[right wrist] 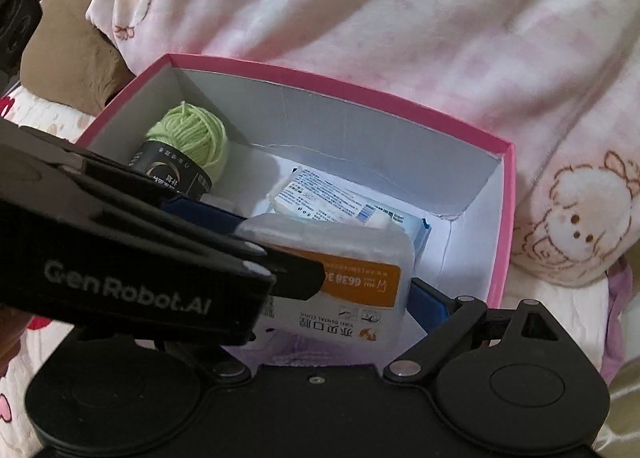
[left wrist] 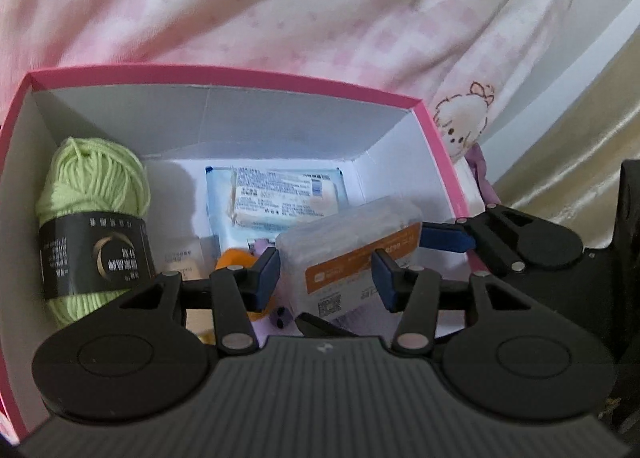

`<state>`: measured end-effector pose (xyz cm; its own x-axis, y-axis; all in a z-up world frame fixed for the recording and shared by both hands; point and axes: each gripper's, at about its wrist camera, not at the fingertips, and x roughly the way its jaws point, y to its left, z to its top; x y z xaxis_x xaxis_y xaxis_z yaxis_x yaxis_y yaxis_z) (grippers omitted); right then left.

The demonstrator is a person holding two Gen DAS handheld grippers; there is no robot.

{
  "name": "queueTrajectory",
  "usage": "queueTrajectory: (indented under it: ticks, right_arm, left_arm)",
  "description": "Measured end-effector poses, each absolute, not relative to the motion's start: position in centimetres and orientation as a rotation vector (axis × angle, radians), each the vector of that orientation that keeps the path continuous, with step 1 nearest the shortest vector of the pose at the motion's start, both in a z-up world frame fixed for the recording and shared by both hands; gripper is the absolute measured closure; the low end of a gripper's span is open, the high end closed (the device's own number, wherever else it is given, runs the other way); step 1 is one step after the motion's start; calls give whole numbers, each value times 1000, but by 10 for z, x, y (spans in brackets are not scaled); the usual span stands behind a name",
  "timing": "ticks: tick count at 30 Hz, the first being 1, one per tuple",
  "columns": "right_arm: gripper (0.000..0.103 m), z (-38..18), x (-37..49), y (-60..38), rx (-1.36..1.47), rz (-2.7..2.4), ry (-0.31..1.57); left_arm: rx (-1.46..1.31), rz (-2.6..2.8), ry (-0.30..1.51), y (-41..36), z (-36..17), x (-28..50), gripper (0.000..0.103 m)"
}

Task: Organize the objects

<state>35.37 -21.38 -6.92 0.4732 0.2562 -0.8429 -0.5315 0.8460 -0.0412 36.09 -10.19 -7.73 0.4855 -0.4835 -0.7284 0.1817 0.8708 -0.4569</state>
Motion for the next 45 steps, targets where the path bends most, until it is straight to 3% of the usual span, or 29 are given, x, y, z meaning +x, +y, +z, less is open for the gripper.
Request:
queueTrajectory:
  ticks: [6,17,34,45]
  right_arm:
    - [7,-70,357,-212,-370,538,966]
    - [8,-50,338,-232,-286,497,864]
    - [8,39,233,-268,-196,505,721]
    - [8,102,155,-272,-196,471,690]
  left_arm:
    - [-335,-367,984,-98,-82,366,58]
    - [-334,-300,935,-89,-71,349,56]
    - [-188,-273,903,-90,46,242,40]
    - [-187,-192,912,-75,84,162,38]
